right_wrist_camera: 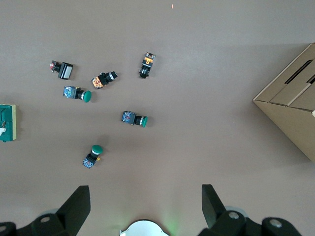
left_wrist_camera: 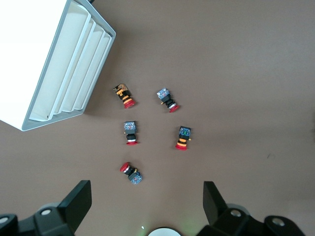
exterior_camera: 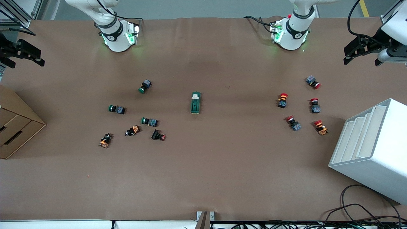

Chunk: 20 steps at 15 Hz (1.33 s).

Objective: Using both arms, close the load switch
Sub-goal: 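Move the left gripper over the green load switch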

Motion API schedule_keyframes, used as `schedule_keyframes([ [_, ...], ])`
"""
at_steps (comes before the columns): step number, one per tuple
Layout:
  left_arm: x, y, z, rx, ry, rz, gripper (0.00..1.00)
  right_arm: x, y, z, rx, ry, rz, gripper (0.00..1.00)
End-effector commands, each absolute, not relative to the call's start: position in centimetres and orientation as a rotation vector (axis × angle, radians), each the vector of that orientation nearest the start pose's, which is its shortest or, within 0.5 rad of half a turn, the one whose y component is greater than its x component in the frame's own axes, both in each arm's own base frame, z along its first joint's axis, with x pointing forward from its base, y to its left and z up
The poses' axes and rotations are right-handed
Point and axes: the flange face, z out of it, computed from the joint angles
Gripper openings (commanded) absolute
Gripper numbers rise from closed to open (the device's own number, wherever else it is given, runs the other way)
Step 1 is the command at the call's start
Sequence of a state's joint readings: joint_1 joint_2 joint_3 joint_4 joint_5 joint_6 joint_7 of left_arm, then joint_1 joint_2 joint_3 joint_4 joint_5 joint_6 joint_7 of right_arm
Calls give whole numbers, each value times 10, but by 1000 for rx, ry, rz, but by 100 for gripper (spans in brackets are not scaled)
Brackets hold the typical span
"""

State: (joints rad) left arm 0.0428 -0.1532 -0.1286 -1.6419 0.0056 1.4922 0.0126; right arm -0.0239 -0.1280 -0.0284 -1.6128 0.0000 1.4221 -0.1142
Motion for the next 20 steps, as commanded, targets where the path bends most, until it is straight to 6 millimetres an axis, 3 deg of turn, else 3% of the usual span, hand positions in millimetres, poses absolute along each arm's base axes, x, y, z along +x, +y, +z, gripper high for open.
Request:
schedule_keyframes([
  [1, 497, -49, 670, -3108, 180, -9, 100, 489, -22, 660, -3130, -130, 93, 100],
  [4, 505, -55, 668, -3109, 200, -4, 100, 489, -22, 661, -3131, -130, 86, 100],
  [7, 522, -89, 650, -3072, 285, 37, 100, 490, -23, 661, -3132, -128, 89, 100],
  [8, 524, -109, 642, -3076, 327, 49, 100, 489, -23, 661, -3131, -128, 86, 100],
  [10, 528, -163, 622, -3070, 396, 37, 100, 490, -23, 661, -3132, -130, 89, 100],
  [13, 523, -251, 579, -3111, 281, 2, 100, 490, -23, 661, -3132, -130, 89, 100],
  [16, 492, -346, 530, -3180, 44, -78, 100, 490, -23, 661, -3132, -128, 86, 100],
  [20, 432, -455, 441, -3055, 32, -193, 100, 490, -23, 661, -3131, -125, 81, 100],
])
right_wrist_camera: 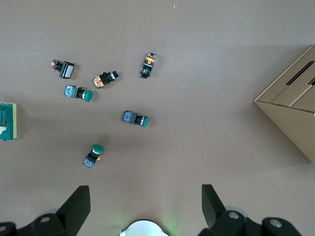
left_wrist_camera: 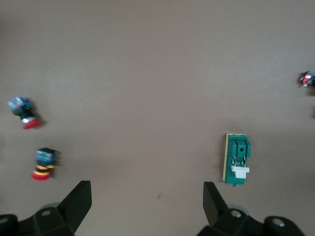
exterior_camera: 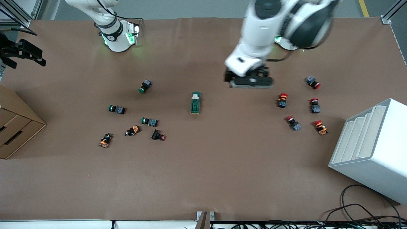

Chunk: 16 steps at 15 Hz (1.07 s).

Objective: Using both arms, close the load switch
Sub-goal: 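Move the left gripper over the green load switch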

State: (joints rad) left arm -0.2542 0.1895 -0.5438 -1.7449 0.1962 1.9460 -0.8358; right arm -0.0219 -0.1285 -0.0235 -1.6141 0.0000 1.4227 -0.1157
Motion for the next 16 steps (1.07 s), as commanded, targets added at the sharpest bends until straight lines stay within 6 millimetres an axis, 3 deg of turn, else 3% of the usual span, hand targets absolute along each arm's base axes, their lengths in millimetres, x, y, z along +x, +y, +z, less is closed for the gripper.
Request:
schedule_keyframes([
  [1, 413, -481, 417, -3032, 27, -226, 100, 491, -23, 661, -3132, -125, 76, 100],
  [4, 370, -539, 348, -3026, -102, -362, 100, 491, -22, 661, -3126, -124, 73, 100],
  [5, 363, -548, 329, -3024, -148, -417, 100, 491, -22, 662, -3117, -118, 67, 100],
  [7, 332, -574, 300, -3043, -144, -483, 100, 490, -22, 662, -3113, -99, 71, 100],
  [11, 289, -596, 243, -3002, -113, -668, 100, 490, -21, 662, -3105, -94, 70, 100],
  [13, 277, -598, 214, -2982, -85, -753, 100, 490, -18, 662, -3095, -8, 73, 100],
  [16, 252, -597, 185, -2958, 8, -867, 100, 491, -14, 663, -3096, -12, 69, 100],
])
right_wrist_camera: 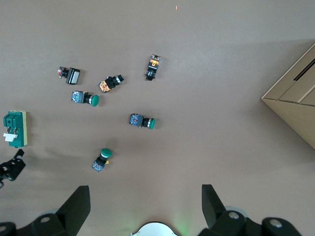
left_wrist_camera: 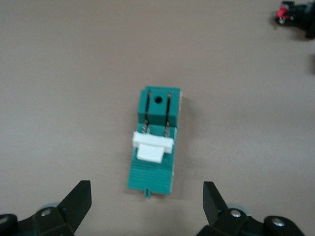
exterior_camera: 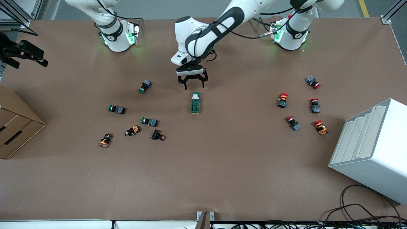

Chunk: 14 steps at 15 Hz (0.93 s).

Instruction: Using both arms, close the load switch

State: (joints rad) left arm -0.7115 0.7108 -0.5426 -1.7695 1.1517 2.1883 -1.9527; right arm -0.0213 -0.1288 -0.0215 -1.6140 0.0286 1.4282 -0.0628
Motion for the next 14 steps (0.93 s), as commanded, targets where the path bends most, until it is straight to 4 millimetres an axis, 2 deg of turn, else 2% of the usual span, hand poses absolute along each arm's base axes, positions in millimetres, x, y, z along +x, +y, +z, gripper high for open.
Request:
schedule_keyframes([
  [1, 244, -590, 174, -2938, 68, -905, 100, 491, -15, 665, -3096, -20, 71, 100],
  [4, 229, -571, 150, -2912, 150, -1045, 100, 492, -22, 675, -3098, 1, 42, 100],
  [8, 222, -564, 134, -2925, 168, -1196, 100, 508, -25, 656, -3105, 4, 85, 100],
  [13, 230, -559, 118, -2890, 197, -1356, 100, 566, -35, 572, -3100, 26, 291, 100],
  [14, 235, -557, 110, -2854, 199, -1411, 100, 572, -46, 571, -3095, 56, 285, 100],
])
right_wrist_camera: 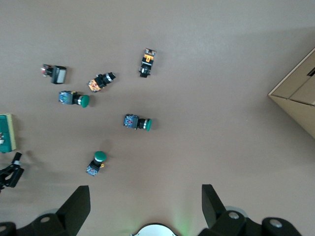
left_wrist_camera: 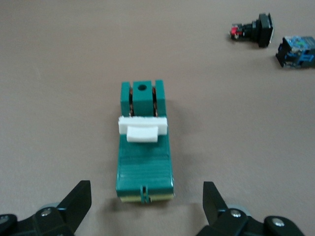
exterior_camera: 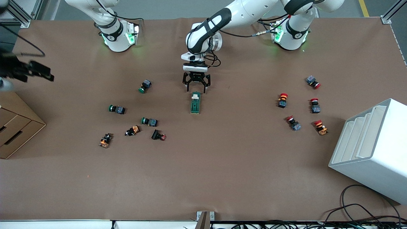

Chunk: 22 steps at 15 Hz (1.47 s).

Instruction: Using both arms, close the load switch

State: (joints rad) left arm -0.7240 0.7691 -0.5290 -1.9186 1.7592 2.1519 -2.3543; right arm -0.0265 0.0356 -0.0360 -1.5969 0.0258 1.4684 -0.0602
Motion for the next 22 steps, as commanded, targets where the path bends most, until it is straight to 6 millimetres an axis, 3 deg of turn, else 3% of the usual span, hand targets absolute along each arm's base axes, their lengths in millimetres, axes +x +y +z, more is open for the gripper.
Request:
schedule_keyframes([
  [1, 236, -557, 104, -2852, 206, -1455, 100, 572, -50, 571, -3090, 73, 282, 100],
  [4, 236, -554, 93, -2839, 190, -1501, 100, 577, -41, 568, -3086, 180, 253, 100],
  [6, 225, -555, 89, -2834, 216, -1501, 100, 580, -12, 564, -3083, 401, 267, 100],
  [9, 222, -554, 83, -2819, 214, -1504, 100, 590, 28, 543, -3070, 688, 307, 100],
  [11, 219, -553, 81, -2820, 219, -1499, 100, 591, 69, 536, -3042, 874, 284, 100],
  [16, 219, -554, 81, -2819, 219, -1500, 100, 580, 206, 503, -2844, 1477, 184, 100],
  [19, 218, -554, 82, -2821, 212, -1495, 100, 561, 286, 470, -2738, 1692, 149, 100],
  [20, 218, -554, 82, -2821, 211, -1494, 100, 551, 315, 450, -2662, 1792, 126, 100],
  [22, 215, -555, 82, -2823, 215, -1495, 100, 536, 352, 417, -2507, 1936, 80, 100],
])
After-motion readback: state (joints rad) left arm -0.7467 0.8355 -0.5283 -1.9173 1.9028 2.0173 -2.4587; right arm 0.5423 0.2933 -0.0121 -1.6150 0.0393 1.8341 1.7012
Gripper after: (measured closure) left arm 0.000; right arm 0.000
